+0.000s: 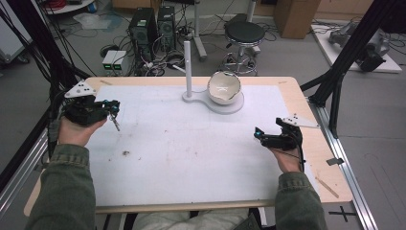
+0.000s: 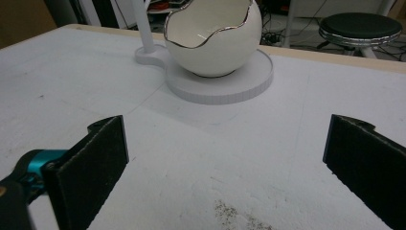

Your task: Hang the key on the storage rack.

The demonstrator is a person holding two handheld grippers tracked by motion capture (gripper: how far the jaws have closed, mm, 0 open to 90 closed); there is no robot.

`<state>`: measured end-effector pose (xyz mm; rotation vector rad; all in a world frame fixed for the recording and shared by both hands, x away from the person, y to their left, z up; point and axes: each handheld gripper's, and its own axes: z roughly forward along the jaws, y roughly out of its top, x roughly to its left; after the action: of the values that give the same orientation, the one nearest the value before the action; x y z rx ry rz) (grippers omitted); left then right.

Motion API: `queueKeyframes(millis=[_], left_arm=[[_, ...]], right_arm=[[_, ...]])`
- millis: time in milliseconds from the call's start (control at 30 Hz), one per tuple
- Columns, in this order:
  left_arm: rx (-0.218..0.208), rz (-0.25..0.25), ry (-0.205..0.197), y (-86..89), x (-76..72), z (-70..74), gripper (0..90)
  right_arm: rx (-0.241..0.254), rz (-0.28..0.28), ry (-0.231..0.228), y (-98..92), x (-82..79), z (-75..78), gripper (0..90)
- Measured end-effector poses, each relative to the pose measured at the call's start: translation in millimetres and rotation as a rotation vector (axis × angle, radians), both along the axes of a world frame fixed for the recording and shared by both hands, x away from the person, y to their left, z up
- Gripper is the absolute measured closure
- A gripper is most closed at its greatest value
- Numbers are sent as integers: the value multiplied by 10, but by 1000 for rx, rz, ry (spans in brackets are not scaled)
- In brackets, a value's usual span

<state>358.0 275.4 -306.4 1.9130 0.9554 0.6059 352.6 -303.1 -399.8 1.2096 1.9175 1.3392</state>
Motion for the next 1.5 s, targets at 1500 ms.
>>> queueKeyframes(millis=[1500], left_arm=[[44,-117,-51,-748,520,522,829]], right_arm=[[28,-18,0,-48,-4,-1,5]])
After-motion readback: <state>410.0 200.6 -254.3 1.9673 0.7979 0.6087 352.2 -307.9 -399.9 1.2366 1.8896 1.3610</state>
